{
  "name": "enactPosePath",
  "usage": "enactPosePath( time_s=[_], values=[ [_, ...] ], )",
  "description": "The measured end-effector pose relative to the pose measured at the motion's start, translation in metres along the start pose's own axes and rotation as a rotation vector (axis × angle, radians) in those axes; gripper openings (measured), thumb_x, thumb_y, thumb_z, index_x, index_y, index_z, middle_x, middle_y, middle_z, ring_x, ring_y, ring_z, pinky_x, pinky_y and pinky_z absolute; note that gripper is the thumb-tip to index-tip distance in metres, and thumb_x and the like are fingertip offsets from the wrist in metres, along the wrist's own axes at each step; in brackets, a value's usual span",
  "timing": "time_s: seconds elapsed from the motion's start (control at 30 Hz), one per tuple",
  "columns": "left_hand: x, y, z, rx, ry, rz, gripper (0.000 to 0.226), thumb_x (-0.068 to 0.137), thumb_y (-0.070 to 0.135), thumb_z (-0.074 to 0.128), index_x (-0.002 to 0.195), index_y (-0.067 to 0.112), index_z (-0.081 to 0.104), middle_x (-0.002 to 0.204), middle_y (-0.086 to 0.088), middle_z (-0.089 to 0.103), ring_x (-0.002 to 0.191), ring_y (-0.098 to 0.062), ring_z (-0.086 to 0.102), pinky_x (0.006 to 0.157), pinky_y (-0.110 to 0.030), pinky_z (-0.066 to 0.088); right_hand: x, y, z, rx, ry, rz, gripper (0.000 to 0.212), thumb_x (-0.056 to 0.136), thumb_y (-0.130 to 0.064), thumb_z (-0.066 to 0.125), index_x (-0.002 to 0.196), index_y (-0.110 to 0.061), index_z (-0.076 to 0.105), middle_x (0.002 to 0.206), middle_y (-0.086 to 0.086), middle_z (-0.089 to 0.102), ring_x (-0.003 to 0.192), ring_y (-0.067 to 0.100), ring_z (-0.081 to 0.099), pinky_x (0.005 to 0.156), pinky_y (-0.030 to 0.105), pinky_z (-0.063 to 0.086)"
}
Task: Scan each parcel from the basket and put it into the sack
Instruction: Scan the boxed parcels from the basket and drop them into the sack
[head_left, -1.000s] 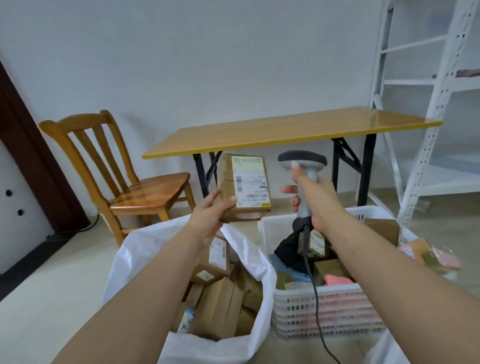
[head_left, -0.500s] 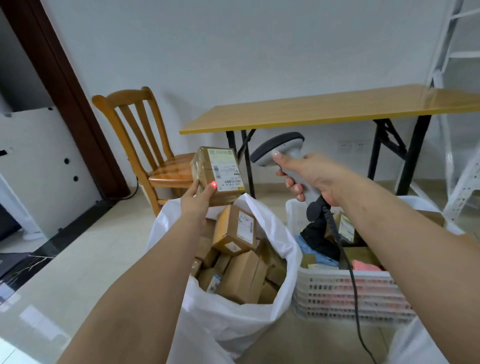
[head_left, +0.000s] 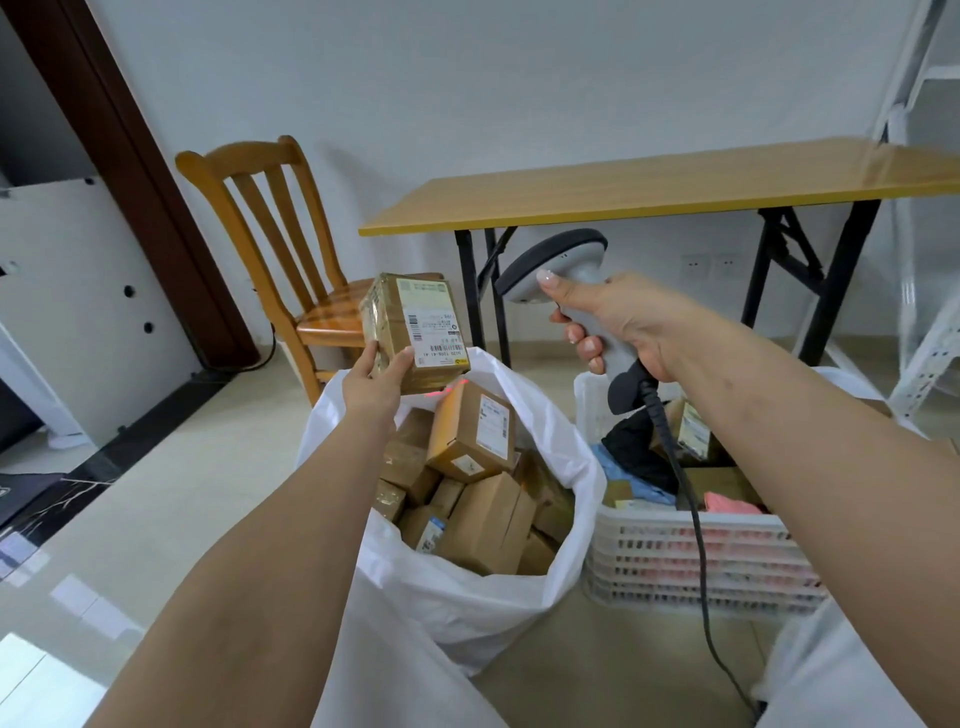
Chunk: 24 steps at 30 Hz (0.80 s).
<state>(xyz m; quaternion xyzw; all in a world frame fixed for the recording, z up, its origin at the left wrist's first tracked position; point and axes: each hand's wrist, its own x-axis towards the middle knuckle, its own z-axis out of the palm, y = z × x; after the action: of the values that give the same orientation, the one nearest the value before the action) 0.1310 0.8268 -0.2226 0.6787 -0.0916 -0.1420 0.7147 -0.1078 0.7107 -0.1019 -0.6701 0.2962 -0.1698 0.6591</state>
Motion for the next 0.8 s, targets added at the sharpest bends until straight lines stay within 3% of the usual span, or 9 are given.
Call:
enactPosePath(
  time_s=[0.4, 0.57, 0.7, 0.8],
  values=[
    [0.004, -0.007, -0.004, 0.054, 0.086, 0.003, 0.066, 0.089, 0.035, 0.070, 0.148, 0.033, 0.040, 0.142, 0.000, 0.054, 0.130, -0.023, 0.050, 0.108, -0.044, 0.044, 0.002, 0.003, 0.007, 0.026, 0.007, 0.019, 0.047, 0.083, -0.050, 0.069, 0.095, -0.006, 0.059, 0.053, -0.004, 0.049, 0.039, 0.006, 0.040, 0.037, 0.018, 0.038],
    [0.004, -0.012, -0.013, 0.102, 0.075, 0.006, 0.067, 0.088, 0.036, 0.071, 0.147, 0.032, 0.041, 0.140, -0.002, 0.055, 0.125, -0.021, 0.054, 0.106, -0.042, 0.046, 0.008, 0.008, 0.012, 0.013, -0.003, 0.040, 0.049, 0.083, -0.052, 0.068, 0.093, -0.005, 0.061, 0.048, -0.005, 0.050, 0.039, 0.006, 0.040, 0.037, 0.018, 0.039],
    [0.007, -0.019, -0.028, 0.286, 0.061, -0.058, 0.067, 0.087, 0.039, 0.070, 0.147, 0.024, 0.043, 0.136, -0.005, 0.055, 0.120, -0.026, 0.056, 0.103, -0.043, 0.049, 0.016, 0.017, 0.015, 0.010, -0.017, 0.069, 0.049, 0.083, -0.052, 0.068, 0.095, -0.006, 0.058, 0.056, -0.003, 0.049, 0.039, 0.006, 0.039, 0.036, 0.018, 0.037],
    [0.008, -0.036, -0.041, 0.493, 0.023, -0.197, 0.068, 0.086, 0.054, 0.064, 0.141, 0.016, 0.048, 0.131, -0.008, 0.057, 0.116, -0.029, 0.056, 0.102, -0.045, 0.048, 0.022, 0.027, 0.019, 0.010, -0.032, 0.108, 0.047, 0.084, -0.052, 0.067, 0.095, -0.007, 0.058, 0.058, -0.002, 0.048, 0.039, 0.006, 0.039, 0.035, 0.017, 0.037]
  ],
)
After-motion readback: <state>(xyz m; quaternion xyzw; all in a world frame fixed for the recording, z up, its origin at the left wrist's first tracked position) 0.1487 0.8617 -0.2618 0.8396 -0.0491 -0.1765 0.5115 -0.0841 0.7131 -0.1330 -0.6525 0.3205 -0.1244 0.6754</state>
